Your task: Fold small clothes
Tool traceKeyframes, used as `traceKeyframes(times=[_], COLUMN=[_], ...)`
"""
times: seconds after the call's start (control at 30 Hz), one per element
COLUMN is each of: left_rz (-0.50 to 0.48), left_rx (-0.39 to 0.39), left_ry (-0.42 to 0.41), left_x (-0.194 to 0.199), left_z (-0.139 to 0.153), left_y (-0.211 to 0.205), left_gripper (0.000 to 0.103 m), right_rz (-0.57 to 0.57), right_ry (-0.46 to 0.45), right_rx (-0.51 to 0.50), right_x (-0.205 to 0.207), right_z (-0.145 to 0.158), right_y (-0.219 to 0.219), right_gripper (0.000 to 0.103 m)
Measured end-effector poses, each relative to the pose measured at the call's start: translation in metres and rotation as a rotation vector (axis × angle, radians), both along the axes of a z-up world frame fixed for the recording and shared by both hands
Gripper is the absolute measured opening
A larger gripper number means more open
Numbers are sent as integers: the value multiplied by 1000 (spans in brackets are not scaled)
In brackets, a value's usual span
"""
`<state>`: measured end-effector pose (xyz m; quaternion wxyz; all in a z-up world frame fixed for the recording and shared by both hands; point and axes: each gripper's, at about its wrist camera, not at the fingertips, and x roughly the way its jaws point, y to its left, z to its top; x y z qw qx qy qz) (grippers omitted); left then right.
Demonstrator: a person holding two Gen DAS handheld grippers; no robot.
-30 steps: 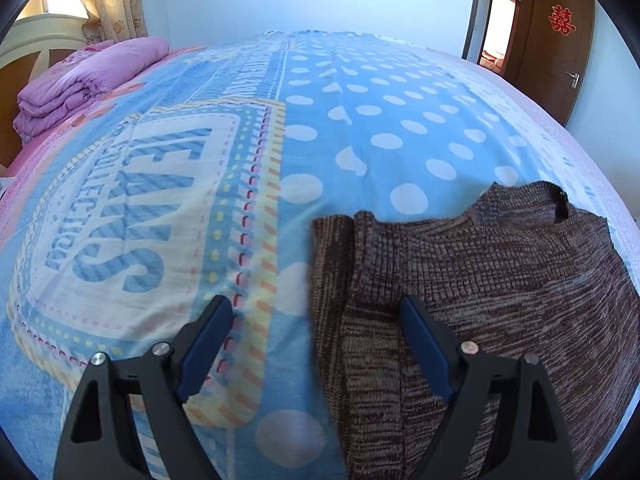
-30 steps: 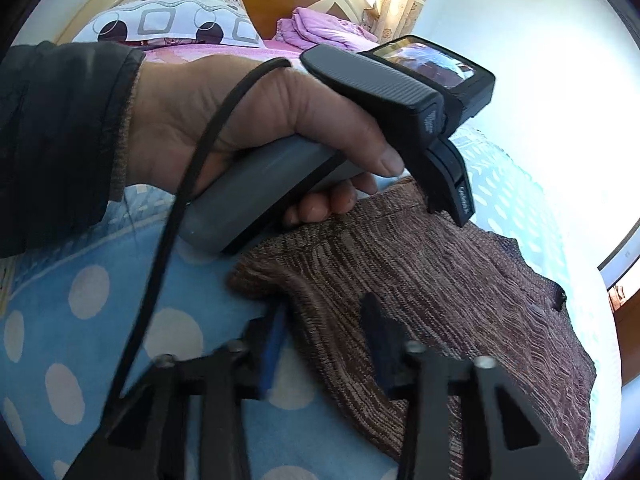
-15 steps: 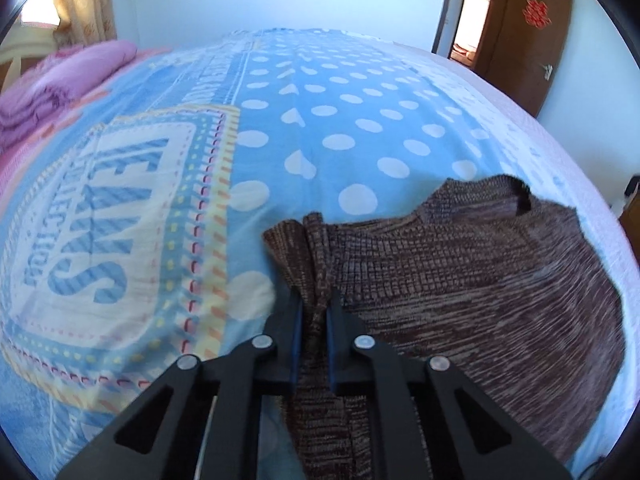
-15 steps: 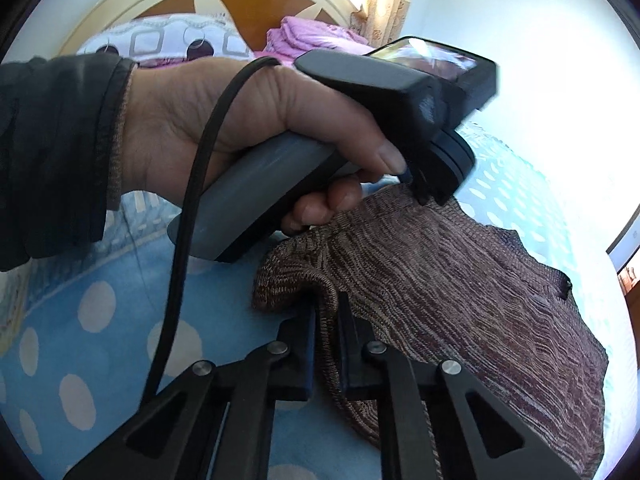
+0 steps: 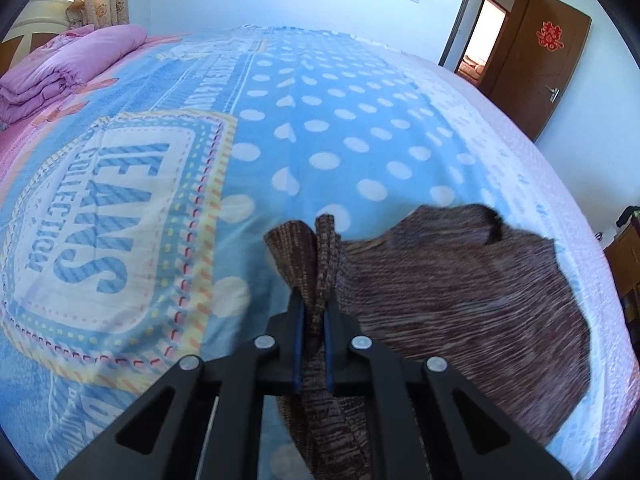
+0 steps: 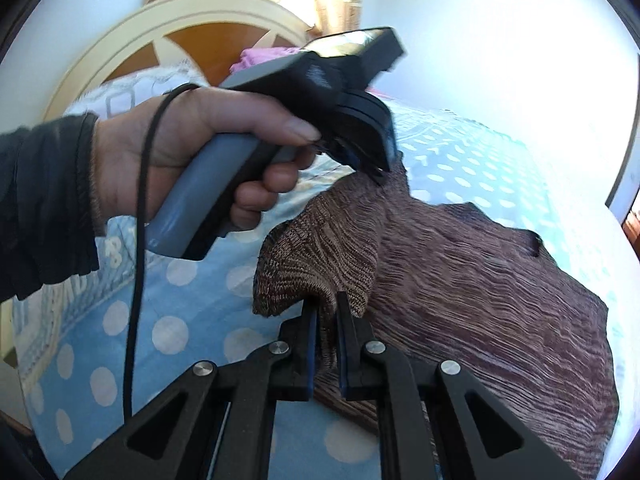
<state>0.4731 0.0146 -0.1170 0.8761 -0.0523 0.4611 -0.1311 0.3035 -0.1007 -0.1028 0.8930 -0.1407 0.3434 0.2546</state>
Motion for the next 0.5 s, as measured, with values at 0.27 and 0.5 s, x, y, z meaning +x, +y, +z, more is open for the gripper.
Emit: traceKeyframes(times=[0.27, 0.5], left_rz=[-25, -68], left_rx=[-45, -53], left_ry=[-44, -64], left_x=[-6, -10], left_z=[40, 61], left_y=[-34, -81], left_gripper=[8, 8], right_rz=[-68, -119], right_ry=[16, 13], right_rx=[98, 143], right_x=[2, -14], right_z=[16, 29], right_y=[-48, -81], right_gripper=[7, 7])
